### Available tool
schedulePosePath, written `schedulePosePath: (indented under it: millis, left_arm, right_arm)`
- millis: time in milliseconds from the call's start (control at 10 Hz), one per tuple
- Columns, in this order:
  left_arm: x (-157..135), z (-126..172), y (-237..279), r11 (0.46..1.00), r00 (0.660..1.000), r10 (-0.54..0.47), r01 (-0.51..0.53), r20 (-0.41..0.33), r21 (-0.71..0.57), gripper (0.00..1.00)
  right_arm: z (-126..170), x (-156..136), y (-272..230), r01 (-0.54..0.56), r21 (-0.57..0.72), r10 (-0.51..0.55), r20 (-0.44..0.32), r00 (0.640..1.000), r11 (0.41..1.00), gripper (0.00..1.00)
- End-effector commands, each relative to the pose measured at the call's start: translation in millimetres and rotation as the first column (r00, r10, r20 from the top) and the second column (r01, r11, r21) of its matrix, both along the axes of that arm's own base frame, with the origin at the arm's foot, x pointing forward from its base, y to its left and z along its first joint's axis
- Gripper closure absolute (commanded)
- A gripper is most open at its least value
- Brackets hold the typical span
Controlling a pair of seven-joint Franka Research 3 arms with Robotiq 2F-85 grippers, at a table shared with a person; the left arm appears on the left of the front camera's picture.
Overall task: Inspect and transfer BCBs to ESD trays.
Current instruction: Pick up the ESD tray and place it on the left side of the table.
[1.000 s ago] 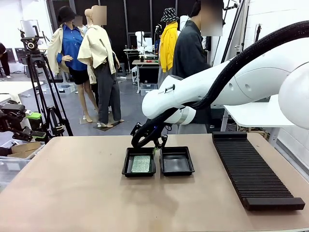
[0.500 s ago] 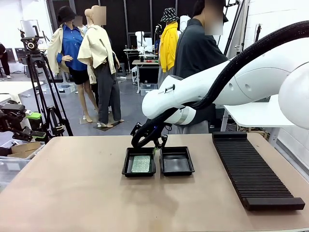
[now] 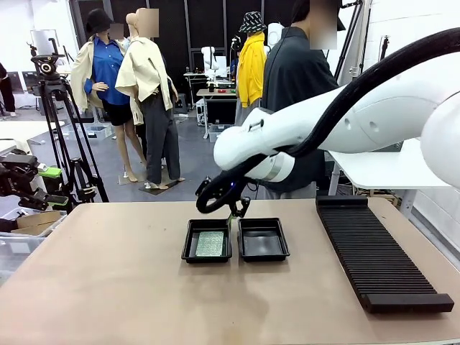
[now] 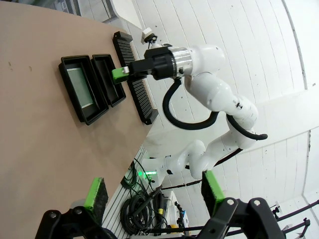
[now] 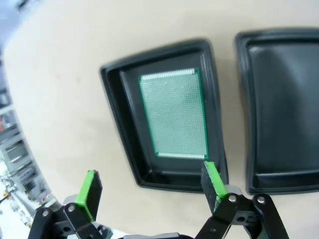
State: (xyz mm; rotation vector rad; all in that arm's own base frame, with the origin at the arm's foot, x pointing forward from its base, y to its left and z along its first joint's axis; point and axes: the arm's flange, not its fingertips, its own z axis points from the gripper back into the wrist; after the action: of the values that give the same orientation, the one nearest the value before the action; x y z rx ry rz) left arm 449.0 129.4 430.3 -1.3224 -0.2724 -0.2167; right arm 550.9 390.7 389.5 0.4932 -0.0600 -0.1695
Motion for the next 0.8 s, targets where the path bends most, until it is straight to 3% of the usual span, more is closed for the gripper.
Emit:
schedulePosePath:
  millis: [0, 700]
  left_arm:
    - [0, 1, 1, 1.0, 1.0, 0.011, -0.011, 0.005, 0.002, 0.0]
    - [0, 1, 1, 1.0, 1.0, 0.011, -0.011, 0.005, 0.002, 0.0]
  right_arm:
    - [27, -14, -48, -0.039, 0.133, 0.039, 0.002, 0.999, 0.99, 0.0]
    - [59, -19, -220, -0.078, 0.408, 0.076, 0.019, 0.997, 0.91, 0.0]
